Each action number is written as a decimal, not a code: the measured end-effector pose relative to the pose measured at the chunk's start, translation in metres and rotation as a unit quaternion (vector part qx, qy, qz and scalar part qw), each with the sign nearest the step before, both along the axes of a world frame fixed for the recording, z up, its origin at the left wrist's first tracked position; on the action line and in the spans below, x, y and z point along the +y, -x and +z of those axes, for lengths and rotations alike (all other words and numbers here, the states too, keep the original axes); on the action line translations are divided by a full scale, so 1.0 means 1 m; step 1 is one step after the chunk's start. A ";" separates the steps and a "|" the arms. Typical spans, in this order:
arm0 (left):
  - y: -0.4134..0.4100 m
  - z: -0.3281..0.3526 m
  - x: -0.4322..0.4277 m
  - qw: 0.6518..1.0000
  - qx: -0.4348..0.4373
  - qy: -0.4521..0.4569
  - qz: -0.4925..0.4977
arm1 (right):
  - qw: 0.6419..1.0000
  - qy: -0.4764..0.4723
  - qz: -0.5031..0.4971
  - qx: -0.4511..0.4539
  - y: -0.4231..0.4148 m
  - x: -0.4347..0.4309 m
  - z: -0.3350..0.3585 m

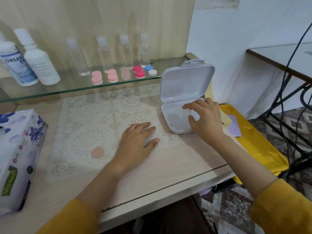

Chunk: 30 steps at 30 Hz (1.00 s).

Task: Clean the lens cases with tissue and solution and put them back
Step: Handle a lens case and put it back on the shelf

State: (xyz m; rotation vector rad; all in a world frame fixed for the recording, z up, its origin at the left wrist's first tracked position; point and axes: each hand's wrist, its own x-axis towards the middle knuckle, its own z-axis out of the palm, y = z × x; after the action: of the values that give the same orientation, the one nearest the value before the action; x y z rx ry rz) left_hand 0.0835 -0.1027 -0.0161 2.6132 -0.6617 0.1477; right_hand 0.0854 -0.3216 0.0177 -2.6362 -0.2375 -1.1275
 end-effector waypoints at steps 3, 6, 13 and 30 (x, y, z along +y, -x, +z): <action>0.000 0.000 0.000 1.000 0.000 0.002 -0.001 | 1.000 -0.004 0.002 -0.005 0.000 0.000 0.000; 0.001 0.001 0.000 1.000 0.001 0.004 -0.002 | 1.000 -0.007 0.006 -0.008 -0.001 0.001 -0.002; 0.002 0.002 0.000 1.000 -0.010 0.012 -0.004 | 1.000 -0.021 0.005 -0.010 -0.001 0.000 -0.002; 0.006 0.031 0.065 0.986 0.004 0.128 0.103 | 0.937 -0.219 0.167 0.213 0.012 0.092 0.001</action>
State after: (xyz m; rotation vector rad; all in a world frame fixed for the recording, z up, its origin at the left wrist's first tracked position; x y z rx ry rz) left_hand 0.0771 -0.0381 0.0147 2.4244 -0.3418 0.2674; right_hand 0.0731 -0.2300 0.0190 -2.2501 -0.2894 -0.4207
